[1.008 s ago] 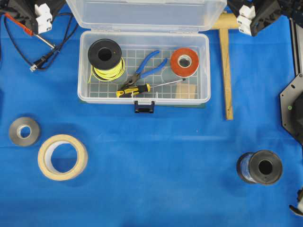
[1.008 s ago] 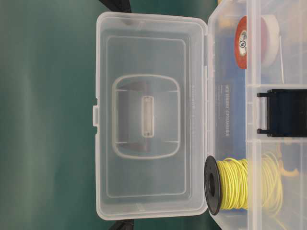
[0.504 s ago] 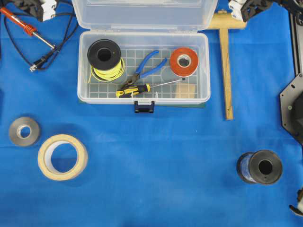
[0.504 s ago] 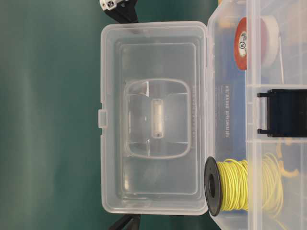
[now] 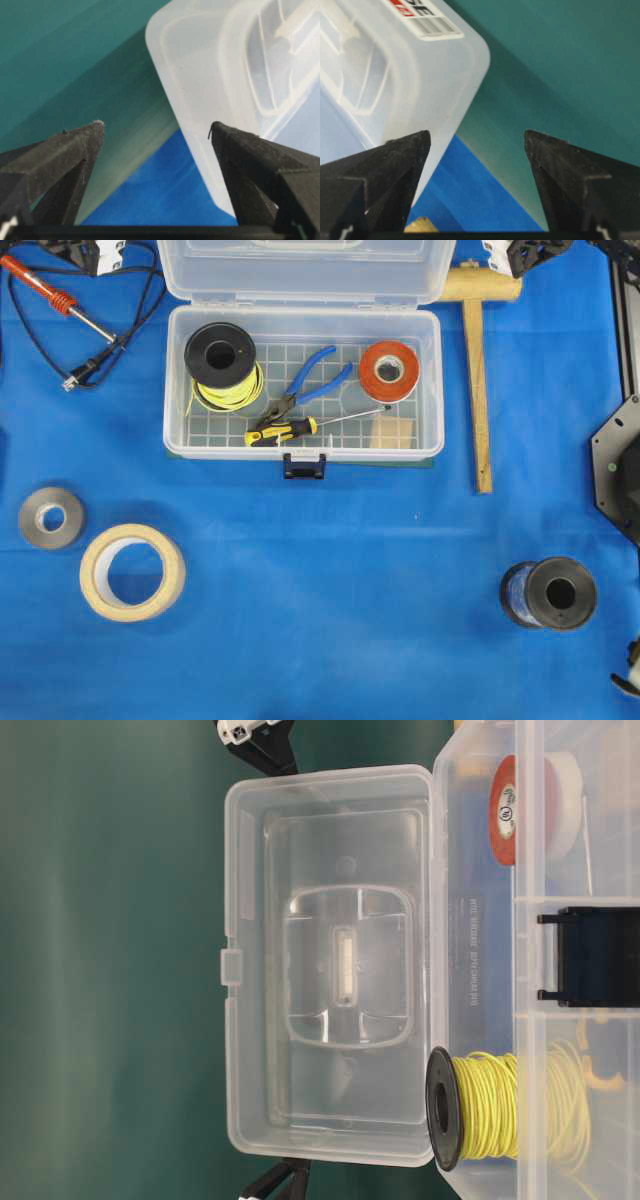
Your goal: Open the tool box with both arms.
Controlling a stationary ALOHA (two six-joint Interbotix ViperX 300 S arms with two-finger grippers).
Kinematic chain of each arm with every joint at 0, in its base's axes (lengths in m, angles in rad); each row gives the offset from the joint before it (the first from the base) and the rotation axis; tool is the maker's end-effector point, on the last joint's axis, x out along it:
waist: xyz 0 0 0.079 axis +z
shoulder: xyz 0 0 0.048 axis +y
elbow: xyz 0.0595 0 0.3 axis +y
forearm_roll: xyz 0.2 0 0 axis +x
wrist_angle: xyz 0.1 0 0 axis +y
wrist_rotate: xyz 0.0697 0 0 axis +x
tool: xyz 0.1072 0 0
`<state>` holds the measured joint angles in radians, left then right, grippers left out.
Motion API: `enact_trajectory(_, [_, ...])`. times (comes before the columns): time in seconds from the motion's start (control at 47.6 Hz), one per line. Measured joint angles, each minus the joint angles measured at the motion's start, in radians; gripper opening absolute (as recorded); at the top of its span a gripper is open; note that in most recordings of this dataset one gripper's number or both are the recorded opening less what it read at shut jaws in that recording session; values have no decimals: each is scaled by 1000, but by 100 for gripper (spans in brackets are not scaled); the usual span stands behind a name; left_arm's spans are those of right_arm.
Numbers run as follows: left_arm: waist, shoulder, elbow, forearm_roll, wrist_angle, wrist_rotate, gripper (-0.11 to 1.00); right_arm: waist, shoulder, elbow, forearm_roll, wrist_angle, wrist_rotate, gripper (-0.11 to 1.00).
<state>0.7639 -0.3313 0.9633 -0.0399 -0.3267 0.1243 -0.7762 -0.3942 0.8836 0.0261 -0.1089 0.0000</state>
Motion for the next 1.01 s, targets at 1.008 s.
enact_trajectory(1.008, [-87, -249, 175, 2, 64, -18, 88, 78, -221, 106, 5, 135, 11, 80])
